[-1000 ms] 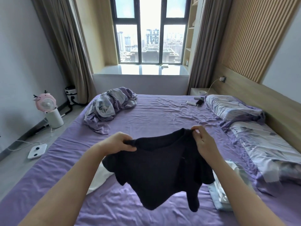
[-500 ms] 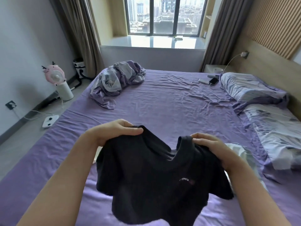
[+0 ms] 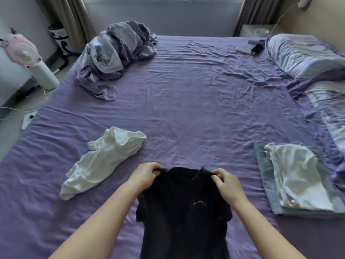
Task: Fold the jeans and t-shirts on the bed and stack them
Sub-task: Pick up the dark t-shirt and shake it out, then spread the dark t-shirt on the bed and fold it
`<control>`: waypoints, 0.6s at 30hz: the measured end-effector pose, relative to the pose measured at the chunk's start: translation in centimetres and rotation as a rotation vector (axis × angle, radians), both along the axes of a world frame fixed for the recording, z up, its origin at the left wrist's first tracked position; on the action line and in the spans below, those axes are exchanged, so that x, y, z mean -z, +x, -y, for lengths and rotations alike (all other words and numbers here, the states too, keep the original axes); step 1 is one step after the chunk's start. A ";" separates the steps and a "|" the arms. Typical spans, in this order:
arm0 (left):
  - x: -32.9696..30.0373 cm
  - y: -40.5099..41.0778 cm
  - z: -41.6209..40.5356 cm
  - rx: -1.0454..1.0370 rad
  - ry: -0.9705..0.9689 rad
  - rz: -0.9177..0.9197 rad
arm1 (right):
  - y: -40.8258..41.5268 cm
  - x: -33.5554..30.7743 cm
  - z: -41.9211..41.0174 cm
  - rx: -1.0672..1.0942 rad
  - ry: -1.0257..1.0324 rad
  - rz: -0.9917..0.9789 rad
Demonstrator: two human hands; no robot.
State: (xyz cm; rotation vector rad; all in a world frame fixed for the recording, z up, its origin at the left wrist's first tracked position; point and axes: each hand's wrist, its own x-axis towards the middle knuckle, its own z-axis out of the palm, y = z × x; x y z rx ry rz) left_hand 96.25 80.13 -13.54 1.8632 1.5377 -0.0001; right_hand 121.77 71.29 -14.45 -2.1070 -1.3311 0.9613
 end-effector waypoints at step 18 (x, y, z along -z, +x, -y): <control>15.8 3.9 -15.6 0.216 0.515 -0.417 | 4.2 14.4 -12.8 -0.003 -0.080 0.505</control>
